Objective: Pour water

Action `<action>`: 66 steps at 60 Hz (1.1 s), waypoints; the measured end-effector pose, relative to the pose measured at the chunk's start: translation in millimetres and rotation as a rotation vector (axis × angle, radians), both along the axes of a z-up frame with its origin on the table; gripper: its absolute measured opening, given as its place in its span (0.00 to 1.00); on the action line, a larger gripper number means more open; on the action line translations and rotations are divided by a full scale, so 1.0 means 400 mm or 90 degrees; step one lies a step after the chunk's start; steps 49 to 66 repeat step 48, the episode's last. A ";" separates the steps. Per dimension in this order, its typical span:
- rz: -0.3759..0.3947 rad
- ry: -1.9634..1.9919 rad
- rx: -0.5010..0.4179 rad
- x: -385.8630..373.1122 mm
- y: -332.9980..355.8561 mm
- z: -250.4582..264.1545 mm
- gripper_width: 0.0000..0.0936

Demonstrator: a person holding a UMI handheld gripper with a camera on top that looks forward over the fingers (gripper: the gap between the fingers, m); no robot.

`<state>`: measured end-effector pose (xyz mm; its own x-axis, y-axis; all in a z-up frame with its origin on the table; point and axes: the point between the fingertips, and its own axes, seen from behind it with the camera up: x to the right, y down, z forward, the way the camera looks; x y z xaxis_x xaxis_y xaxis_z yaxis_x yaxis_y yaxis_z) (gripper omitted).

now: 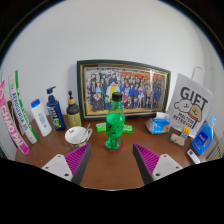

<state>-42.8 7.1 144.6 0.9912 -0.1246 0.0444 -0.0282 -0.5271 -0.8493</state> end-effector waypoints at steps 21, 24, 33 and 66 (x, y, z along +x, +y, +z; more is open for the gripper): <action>-0.005 0.015 -0.055 -0.256 -0.465 0.211 0.91; -0.009 0.019 -0.054 -0.271 -0.503 0.231 0.91; -0.035 -0.006 -0.045 -0.267 -0.571 0.281 0.91; -0.011 -0.016 -0.039 -0.283 -0.607 0.326 0.91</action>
